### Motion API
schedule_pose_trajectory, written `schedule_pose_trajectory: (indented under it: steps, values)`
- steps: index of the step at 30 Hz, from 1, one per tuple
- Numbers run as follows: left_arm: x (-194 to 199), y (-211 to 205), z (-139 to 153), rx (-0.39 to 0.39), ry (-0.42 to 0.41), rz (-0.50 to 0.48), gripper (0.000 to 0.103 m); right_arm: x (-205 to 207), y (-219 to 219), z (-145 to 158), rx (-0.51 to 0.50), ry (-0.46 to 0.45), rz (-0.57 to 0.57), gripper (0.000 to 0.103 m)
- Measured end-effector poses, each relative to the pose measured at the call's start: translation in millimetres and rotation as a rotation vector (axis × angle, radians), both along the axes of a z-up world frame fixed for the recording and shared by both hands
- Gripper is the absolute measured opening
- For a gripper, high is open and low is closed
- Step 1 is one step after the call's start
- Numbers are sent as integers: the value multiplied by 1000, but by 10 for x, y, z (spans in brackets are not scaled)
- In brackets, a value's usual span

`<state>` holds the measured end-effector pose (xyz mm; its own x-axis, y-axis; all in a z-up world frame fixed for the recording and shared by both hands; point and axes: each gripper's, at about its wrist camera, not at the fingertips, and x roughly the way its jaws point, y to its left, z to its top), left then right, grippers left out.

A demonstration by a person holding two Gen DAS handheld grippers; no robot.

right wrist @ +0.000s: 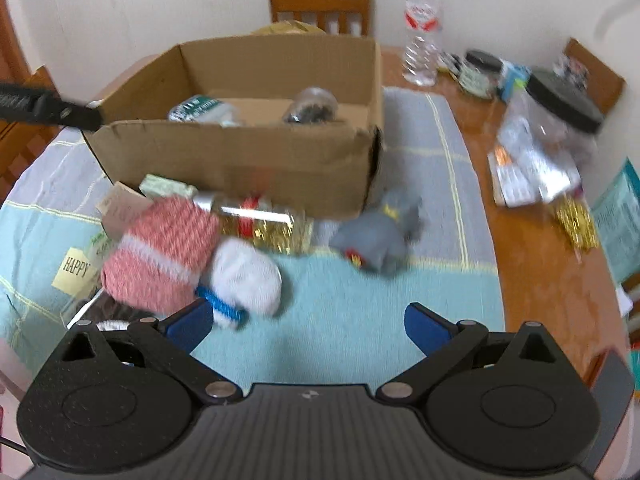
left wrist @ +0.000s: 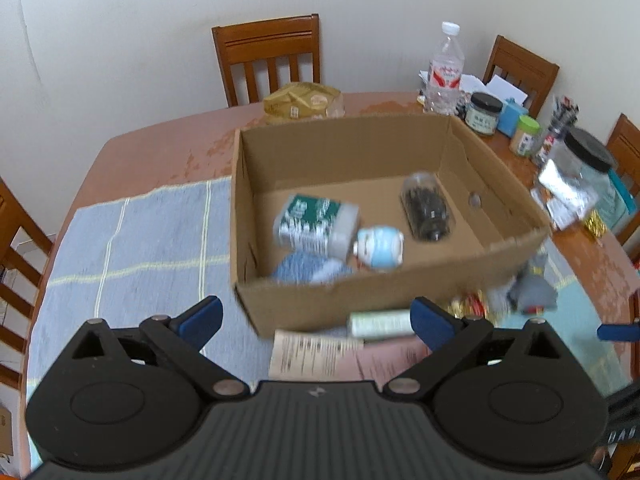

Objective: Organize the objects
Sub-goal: 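Grasp the white blue-striped sock with the left tool while the right tool grasps the grey toy figure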

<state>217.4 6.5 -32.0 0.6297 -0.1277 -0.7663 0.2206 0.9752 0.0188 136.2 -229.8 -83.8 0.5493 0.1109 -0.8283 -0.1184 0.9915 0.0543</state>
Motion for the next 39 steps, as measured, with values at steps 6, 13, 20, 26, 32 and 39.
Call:
schedule_pose_trajectory:
  steps: [6,13,20,26,32,39]
  values:
    - [-300,-7,-183,-19,50,-37,100,-223,-129,-30,38,16,-94,103]
    - [-657,-73,-283,-75,63,-77,100,-455,-182,4,17,13,-147,103]
    - [-961,-153,-394,-118,80,-25,100,-343,-319,-121,19,15,-63,103]
    - [-1153,-347,-473,-133,69,108,100,-88,-552,-310,35,44,56,103]
    - [-1314,-618,-616,-126,68,231,100,114,-806,-379,21,56,174,103]
    - [-1408,-885,-804,-29,45,312,100,357,-897,-431,2,35,270,103]
